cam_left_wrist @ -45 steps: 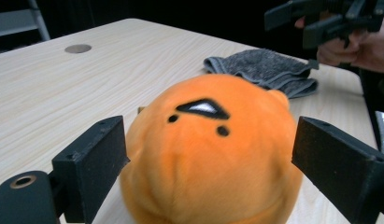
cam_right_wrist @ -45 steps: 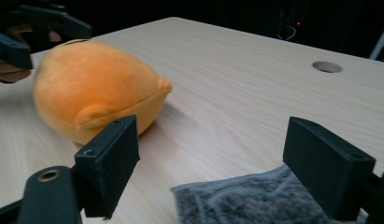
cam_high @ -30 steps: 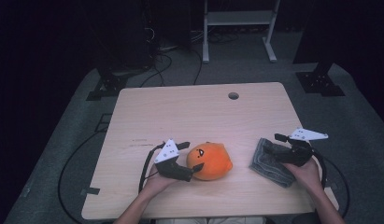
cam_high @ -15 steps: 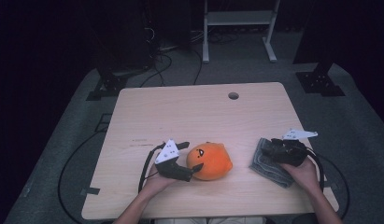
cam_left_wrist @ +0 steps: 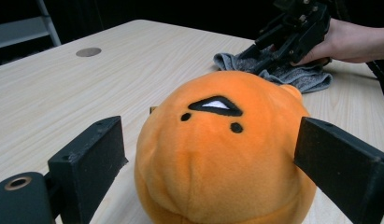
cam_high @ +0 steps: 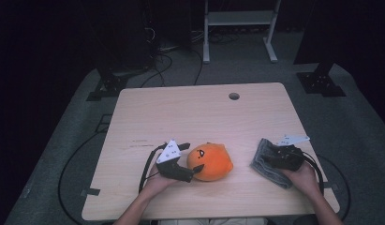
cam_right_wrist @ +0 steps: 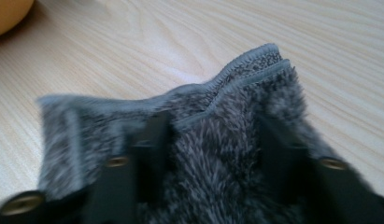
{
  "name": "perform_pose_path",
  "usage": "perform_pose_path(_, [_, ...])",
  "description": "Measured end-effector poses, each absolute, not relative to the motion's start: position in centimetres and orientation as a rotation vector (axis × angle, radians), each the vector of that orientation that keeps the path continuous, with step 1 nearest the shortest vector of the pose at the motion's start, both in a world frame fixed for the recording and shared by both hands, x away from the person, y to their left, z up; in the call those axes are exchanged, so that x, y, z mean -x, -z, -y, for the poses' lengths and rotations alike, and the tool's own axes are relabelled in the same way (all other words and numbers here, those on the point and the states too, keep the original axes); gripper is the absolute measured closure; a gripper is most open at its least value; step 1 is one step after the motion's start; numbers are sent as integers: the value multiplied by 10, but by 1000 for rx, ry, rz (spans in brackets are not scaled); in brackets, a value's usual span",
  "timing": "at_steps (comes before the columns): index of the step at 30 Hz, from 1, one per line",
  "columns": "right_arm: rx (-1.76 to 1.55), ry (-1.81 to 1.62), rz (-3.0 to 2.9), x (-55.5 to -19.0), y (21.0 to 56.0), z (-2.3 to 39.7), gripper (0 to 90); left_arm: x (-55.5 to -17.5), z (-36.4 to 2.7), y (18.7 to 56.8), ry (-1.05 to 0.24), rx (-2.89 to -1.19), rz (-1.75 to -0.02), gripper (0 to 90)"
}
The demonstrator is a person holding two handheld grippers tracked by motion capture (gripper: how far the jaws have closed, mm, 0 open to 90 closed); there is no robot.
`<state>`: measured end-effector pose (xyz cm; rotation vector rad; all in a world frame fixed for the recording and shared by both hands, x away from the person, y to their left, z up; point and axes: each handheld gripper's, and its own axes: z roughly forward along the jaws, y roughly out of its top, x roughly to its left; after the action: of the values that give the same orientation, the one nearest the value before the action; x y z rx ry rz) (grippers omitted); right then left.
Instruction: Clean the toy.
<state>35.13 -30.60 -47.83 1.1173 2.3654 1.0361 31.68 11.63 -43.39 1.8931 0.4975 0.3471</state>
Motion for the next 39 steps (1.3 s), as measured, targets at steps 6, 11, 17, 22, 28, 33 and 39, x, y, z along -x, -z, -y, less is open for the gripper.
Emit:
perform_pose_path(6, [-1173, -1032, -2360, -353, 476, 310, 743, -318, -113, 437, -317, -1932, -498, 77])
perform_pose_path(11, [-1179, -1130, -2377, -351, 465, 314, 760, -320, -111, 441, -270, -1956, -487, 127])
perform_pose_path(17, [-975, -1514, -2333, -328, 430, 301, 760, -321, -110, 444, -267, -1962, -476, 210])
perform_pose_path(22, [-731, -1709, -2384, -310, 410, 255, 758, -319, -107, 445, -277, -1965, -463, 235])
perform_pose_path(28, [-527, -1687, -2459, -305, 407, 199, 756, -319, -106, 445, -277, -1967, -449, 253])
perform_pose_path(33, [-577, -1547, -2464, -312, 425, 191, 758, -321, -107, 446, -262, -1972, -446, 268])
perform_pose_path(39, [-688, -1481, -2455, -312, 436, 212, 757, -323, -108, 446, -253, -1978, -444, 269])
